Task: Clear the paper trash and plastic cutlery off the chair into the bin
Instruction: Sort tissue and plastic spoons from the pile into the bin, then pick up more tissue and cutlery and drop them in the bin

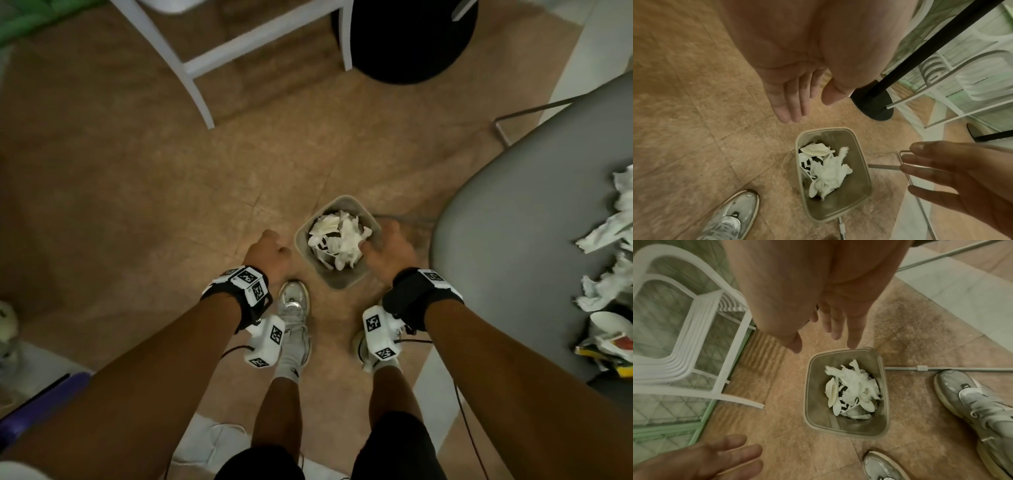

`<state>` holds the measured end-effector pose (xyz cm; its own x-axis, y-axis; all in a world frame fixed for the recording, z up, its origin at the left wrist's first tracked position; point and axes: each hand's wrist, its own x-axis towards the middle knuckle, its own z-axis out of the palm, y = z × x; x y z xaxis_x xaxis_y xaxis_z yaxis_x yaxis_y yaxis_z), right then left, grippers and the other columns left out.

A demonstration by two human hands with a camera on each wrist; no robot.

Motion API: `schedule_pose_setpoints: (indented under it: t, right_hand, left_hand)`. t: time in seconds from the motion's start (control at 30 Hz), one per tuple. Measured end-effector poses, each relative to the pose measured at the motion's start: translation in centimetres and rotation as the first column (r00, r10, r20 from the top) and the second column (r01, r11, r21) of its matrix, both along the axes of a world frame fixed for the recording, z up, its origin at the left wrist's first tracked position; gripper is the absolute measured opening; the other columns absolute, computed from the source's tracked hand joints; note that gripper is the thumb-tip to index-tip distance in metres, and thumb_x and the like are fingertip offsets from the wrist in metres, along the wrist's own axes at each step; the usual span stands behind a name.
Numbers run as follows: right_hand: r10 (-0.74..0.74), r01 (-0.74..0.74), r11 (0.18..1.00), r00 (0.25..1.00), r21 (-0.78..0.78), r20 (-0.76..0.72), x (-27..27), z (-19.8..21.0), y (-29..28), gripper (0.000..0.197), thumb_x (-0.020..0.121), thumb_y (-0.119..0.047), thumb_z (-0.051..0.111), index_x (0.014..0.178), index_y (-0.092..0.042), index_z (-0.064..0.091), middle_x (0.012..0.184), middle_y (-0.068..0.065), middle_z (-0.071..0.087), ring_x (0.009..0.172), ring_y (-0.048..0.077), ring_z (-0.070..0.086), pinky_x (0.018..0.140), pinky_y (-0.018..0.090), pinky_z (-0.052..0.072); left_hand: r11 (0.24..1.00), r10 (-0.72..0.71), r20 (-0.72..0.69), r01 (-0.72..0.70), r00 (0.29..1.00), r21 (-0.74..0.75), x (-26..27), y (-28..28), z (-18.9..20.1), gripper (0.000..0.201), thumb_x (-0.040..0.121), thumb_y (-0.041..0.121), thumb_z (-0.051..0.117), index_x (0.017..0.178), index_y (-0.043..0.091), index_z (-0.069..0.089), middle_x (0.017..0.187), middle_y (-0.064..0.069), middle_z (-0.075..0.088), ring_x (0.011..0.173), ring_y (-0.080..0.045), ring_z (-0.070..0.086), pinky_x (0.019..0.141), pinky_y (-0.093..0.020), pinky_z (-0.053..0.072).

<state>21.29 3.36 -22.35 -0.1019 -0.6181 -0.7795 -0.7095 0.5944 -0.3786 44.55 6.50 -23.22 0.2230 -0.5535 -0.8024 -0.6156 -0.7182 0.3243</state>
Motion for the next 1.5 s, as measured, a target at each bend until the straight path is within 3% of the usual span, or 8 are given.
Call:
schedule_pose_setpoints:
  t: [0.17,0.5,0.6,0.77,1.0,1.23,1.37,1.5]
  right_hand:
    - [0.040,-0.040,0.999,0.999,-0.024,0.035,-1.9,1.4,-1.0,0.046,0.091,-0.032,0.057,0.134,-0.018,0.048,0.125,0.007,0.064,0.117,0.029,0.059,0.095,0.032,0.045]
    - [-0.180,0.216,0.969,0.950,-0.121,0.254,-13.0,6.4,-2.4,0.015,0.080,-0.029,0.050,0.086,-0.030,0.064,0.087,-0.003,0.074,0.087,0.022,0.071,0.091,0.042,0.055]
    - [-0.246,0.288,0.937,0.945,-0.196,0.213,-19.3,7.5,-1.8,0.014,0.084,-0.026,0.051,0.088,-0.029,0.064,0.082,-0.005,0.071,0.078,0.017,0.068,0.083,0.032,0.055]
    - [-0.323,0.335,0.881,0.942,-0.334,0.092,-29.9,8.7,0.2,0.013,0.093,-0.016,0.057,0.098,-0.015,0.069,0.067,-0.010,0.059,0.061,0.001,0.054,0.059,0.015,0.038]
    - [-0.430,0.405,0.816,0.902,-0.413,0.034,-40.2,9.5,1.3,0.013,0.093,-0.024,0.054,0.097,-0.022,0.066,0.073,-0.002,0.067,0.063,0.005,0.060,0.065,0.027,0.049]
    - [-0.451,0.359,0.796,0.889,-0.488,-0.081,-45.8,9.1,0.5,0.017,0.093,-0.028,0.054,0.103,-0.019,0.065,0.085,0.000,0.068,0.082,0.018,0.062,0.075,0.034,0.052]
    - [-0.415,0.197,0.822,0.849,-0.535,-0.326,-48.6,9.1,-0.5,0.025,0.093,-0.027,0.053,0.114,-0.016,0.063,0.114,0.006,0.059,0.105,0.026,0.054,0.088,0.041,0.050]
    - [-0.342,0.107,0.909,0.746,-0.403,-0.572,-50.6,9.3,-0.8,0.039,0.088,-0.014,0.054,0.126,-0.010,0.056,0.138,0.012,0.045,0.111,0.036,0.052,0.094,0.047,0.045]
  left_hand:
    - [0.993,-0.101,-0.004,0.101,0.995,-0.061,-2.7,-1.6,1.1,0.024,0.093,0.019,0.049,0.115,0.014,0.056,0.109,-0.012,0.067,0.101,-0.031,0.063,0.084,-0.034,0.048]
    - [0.899,-0.392,-0.038,0.374,0.919,-0.226,-16.2,-7.3,5.5,0.010,0.092,0.022,0.054,0.090,0.026,0.062,0.089,-0.001,0.069,0.081,-0.022,0.066,0.075,-0.035,0.055]
    - [0.849,-0.491,-0.046,0.466,0.870,-0.249,-22.7,-8.7,6.6,0.008,0.088,0.025,0.060,0.083,0.019,0.060,0.067,0.005,0.065,0.065,-0.019,0.062,0.060,-0.026,0.046]
    - [0.690,-0.680,-0.012,0.634,0.733,-0.348,-33.2,-9.9,7.6,0.015,0.082,0.031,0.061,0.078,0.024,0.049,0.058,0.007,0.056,0.062,-0.021,0.056,0.061,-0.030,0.045]
    - [0.460,-0.802,0.104,0.718,0.589,-0.523,-46.8,-11.0,7.4,0.048,0.083,0.024,0.064,0.127,0.020,0.046,0.122,-0.004,0.045,0.117,-0.024,0.045,0.100,-0.040,0.043]
    - [0.140,-0.888,0.298,0.823,0.351,-0.551,-55.2,-12.7,7.7,0.075,0.082,0.014,0.060,0.148,0.032,0.029,0.158,0.002,0.017,0.141,-0.028,0.019,0.113,-0.047,0.024]
    - [0.053,-0.943,0.299,0.954,0.146,-0.296,-55.7,-13.8,6.7,0.073,0.087,0.017,0.059,0.149,0.039,0.028,0.162,0.002,0.011,0.141,-0.030,0.016,0.111,-0.051,0.024]
    - [0.118,-0.955,0.239,0.963,0.177,-0.244,-53.3,-14.4,5.5,0.040,0.087,0.001,0.051,0.121,0.020,0.058,0.128,-0.005,0.048,0.115,-0.029,0.041,0.092,-0.041,0.043]
